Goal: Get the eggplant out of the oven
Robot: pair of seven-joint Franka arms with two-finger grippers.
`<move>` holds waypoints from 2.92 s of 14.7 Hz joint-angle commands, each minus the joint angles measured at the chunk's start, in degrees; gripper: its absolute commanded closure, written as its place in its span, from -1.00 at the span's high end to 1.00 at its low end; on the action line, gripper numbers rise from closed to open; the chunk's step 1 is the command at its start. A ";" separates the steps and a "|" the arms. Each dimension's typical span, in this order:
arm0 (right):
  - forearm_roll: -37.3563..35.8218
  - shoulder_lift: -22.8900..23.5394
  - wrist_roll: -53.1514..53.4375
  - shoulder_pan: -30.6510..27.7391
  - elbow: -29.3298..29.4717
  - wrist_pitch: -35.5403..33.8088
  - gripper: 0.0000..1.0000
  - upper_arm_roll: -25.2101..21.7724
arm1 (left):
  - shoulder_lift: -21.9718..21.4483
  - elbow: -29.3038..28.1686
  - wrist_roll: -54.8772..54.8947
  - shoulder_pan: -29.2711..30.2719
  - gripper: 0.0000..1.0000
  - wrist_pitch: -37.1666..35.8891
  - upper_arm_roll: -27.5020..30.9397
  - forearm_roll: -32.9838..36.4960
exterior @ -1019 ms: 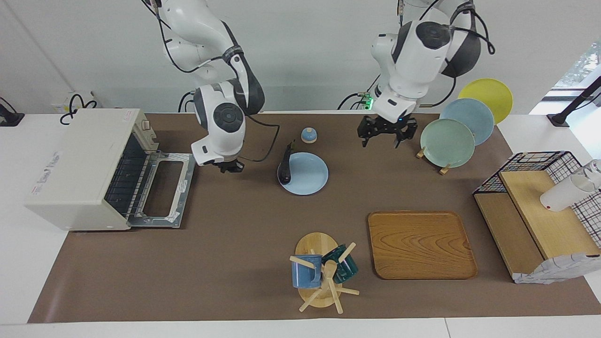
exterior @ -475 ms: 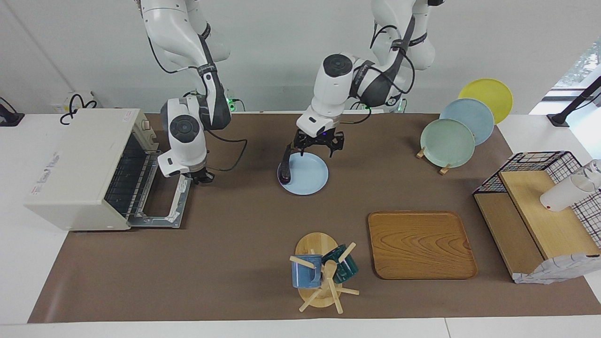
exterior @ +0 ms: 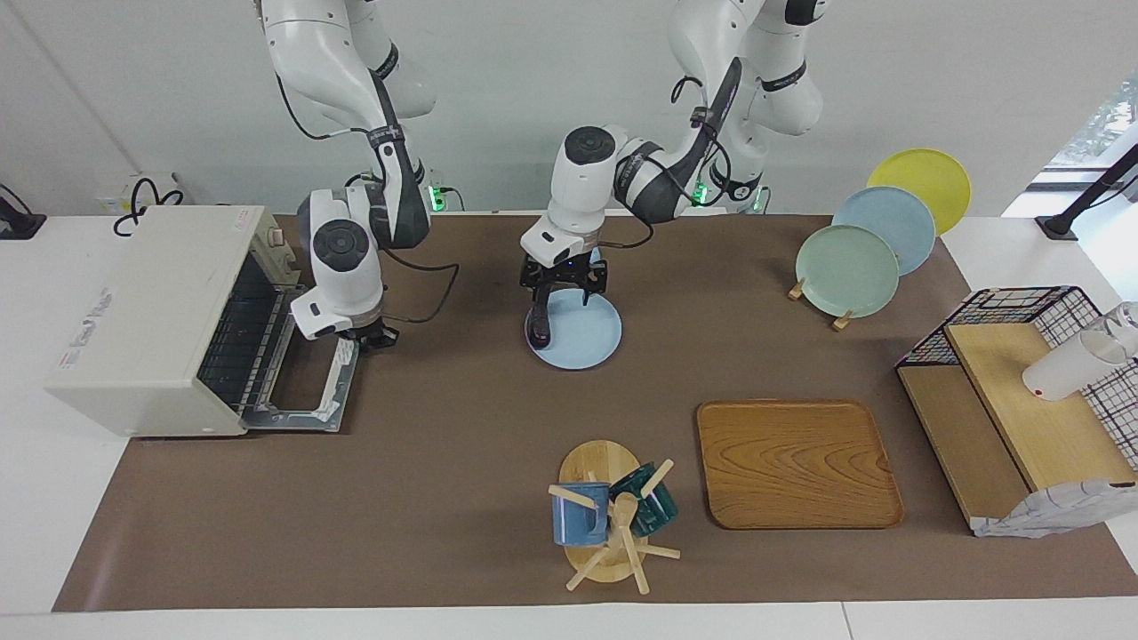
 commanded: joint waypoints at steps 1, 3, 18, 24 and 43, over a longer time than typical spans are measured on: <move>-2.87 -2.78 -8.66 -2.54 5.65 -7.04 -1.00 -0.70 | -0.61 -0.57 0.77 -2.10 1.00 0.50 1.04 -0.74; -2.69 -5.06 -13.16 -4.91 6.28 -9.43 -1.00 -0.70 | -0.53 -0.57 0.77 -2.10 1.00 0.67 1.04 -0.74; 14.26 -13.16 -28.21 -11.87 26.83 -33.16 -1.00 -0.53 | -0.53 0.05 0.68 -1.13 -0.25 -0.20 1.04 -3.81; 16.03 -12.46 -29.52 -10.02 28.78 -35.01 1.00 -0.61 | -3.07 2.15 0.86 4.48 -1.00 -7.65 1.22 -3.90; 15.24 -11.67 -29.00 1.23 28.43 -32.99 1.00 -11.42 | 14.33 27.74 27.31 40.53 -1.00 -11.46 1.48 2.25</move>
